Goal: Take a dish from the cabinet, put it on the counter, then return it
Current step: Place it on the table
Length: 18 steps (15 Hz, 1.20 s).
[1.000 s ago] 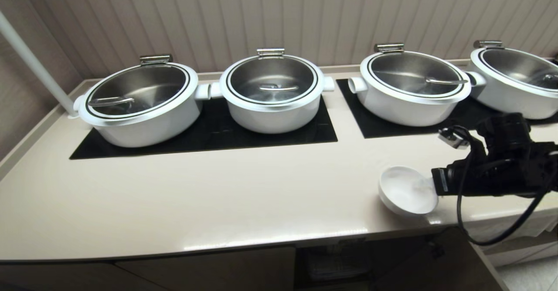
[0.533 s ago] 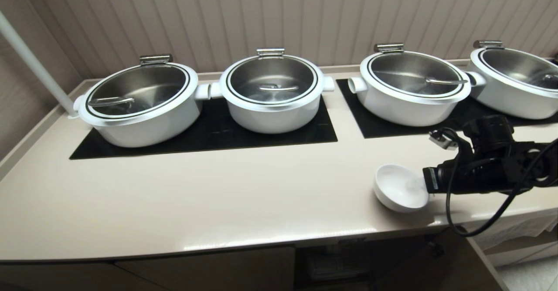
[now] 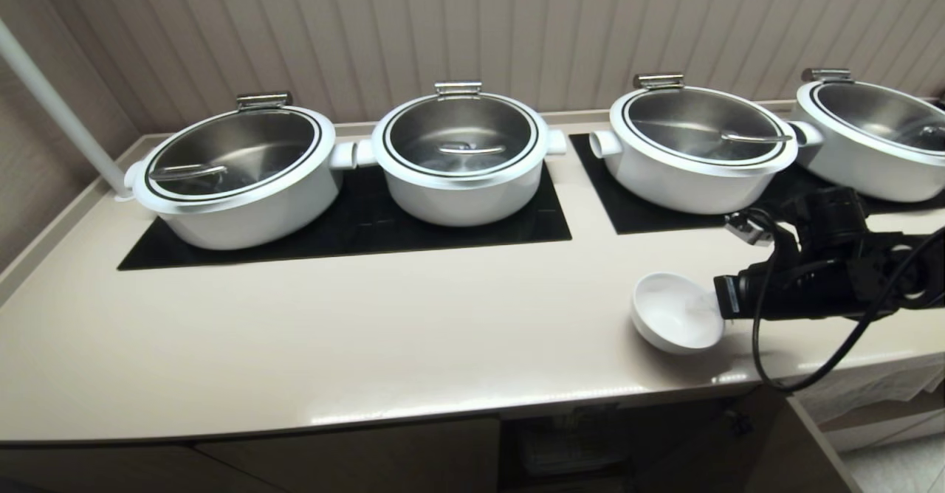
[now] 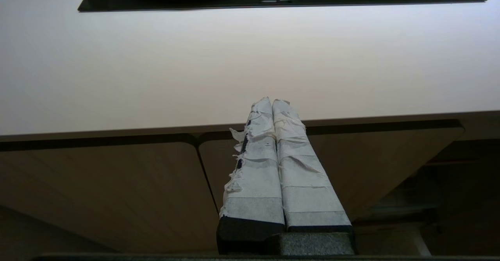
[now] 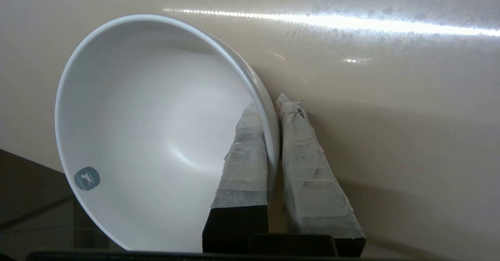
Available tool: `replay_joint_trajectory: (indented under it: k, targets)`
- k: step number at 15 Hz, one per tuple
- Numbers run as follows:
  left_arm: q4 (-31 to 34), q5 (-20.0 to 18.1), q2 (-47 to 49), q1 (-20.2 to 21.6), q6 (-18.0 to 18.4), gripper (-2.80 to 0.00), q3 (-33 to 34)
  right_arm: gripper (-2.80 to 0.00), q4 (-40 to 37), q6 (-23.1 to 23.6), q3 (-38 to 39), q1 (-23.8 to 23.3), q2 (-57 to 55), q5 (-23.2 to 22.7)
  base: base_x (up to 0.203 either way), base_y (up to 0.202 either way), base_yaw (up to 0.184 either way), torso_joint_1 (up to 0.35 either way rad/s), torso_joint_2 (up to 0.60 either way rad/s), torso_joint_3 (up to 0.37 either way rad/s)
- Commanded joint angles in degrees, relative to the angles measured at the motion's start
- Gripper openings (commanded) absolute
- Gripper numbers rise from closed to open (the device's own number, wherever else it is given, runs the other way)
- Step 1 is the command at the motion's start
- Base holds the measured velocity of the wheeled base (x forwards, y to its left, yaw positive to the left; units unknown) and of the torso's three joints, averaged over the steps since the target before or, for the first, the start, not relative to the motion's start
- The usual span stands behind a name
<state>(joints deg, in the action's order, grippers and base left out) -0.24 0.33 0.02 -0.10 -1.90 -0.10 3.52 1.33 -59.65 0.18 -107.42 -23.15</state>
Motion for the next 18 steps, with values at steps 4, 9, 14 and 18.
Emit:
replay_joint_trajectory:
  k: [4,9,14,18]
  targets:
    - [-0.05,0.02,-0.02,0.01,-0.03,-2.8,0.01,-2.8,0.05,0.07,-1.45,0.0,-0.83,-0.14,0.0,0.0,0.0,0.0,0.0,0.0]
    - [-0.02,-0.01,-0.02,0.01,-0.03,-2.8,0.01,-2.8,0.17,0.08,-1.61,-0.09,-1.74,-0.05,0.0,0.0,0.0,0.0,0.0,0.0]
    - [-0.02,0.02,-0.02,0.01,-0.03,-2.8,0.01,-2.8,-0.01,0.08,-2.41,-0.09,-2.0,-0.05,0.0,0.0,0.0,0.0,0.0,0.0]
    - [-0.02,0.02,-0.02,0.01,-0.03,-2.8,0.01,-2.8,-0.01,0.08,-2.61,-0.09,-1.91,-0.05,0.0,0.0,0.0,0.0,0.0,0.0]
